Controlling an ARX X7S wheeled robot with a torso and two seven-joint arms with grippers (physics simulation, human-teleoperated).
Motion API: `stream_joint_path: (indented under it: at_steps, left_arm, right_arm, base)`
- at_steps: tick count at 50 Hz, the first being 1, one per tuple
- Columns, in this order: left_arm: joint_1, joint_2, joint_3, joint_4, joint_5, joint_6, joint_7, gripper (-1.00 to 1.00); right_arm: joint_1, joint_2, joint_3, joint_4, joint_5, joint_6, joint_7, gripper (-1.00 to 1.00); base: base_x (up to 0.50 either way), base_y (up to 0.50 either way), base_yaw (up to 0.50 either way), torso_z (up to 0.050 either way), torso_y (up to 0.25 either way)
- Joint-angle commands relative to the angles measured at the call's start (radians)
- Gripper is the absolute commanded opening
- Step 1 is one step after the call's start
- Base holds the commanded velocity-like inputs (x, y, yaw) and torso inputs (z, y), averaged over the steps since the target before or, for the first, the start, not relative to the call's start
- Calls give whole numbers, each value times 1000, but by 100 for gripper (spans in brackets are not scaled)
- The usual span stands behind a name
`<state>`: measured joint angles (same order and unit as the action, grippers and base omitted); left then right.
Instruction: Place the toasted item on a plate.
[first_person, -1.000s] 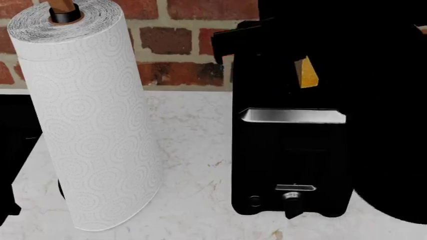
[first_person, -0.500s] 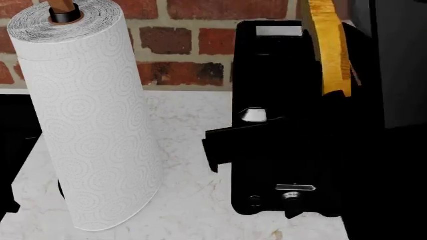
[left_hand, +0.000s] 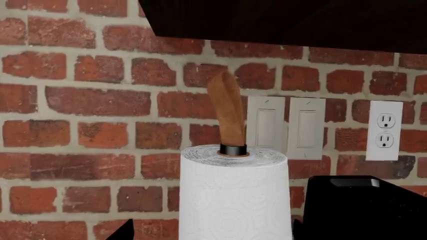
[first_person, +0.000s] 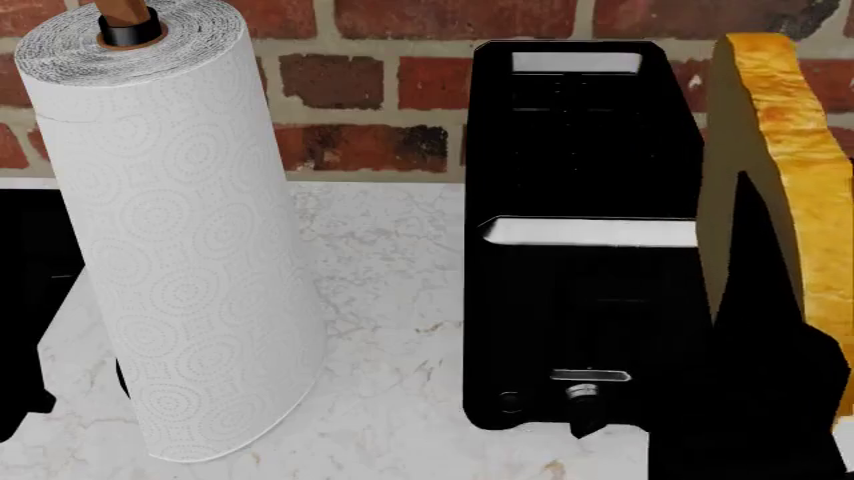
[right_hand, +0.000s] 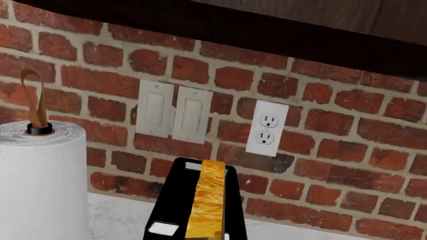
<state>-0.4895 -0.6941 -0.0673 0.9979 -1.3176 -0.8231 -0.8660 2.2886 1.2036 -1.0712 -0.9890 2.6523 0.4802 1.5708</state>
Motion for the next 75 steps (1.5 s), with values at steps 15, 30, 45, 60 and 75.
stream_joint_path:
  at_steps: [15, 30, 45, 60, 75]
  left_arm:
    - [-42, 26, 20, 4, 23, -18, 5, 100]
    - [-38, 32, 40, -9, 51, -8, 21, 100]
    - [-58, 39, 65, -19, 57, -9, 18, 100]
    - [-58, 34, 71, -20, 60, 1, 17, 100]
    - [-77, 24, 82, -12, 39, 0, -3, 100]
  right_arm:
    - [-1466, 128, 1623, -58, 278, 286, 0, -100]
    - [-1920, -107, 2005, -58, 269, 545, 0, -100]
    - [-2125, -289, 2181, -58, 277, 733, 0, -100]
    - [-2159, -446, 2191, -58, 238, 880, 0, -100]
    - [-2204, -580, 2301, -58, 293, 1013, 0, -100]
  base:
    - [0, 0, 0, 0, 0]
    - [0, 0, 0, 0, 0]
    - [0, 0, 0, 0, 0]
    - [0, 0, 0, 0, 0]
    - [0, 0, 0, 0, 0]
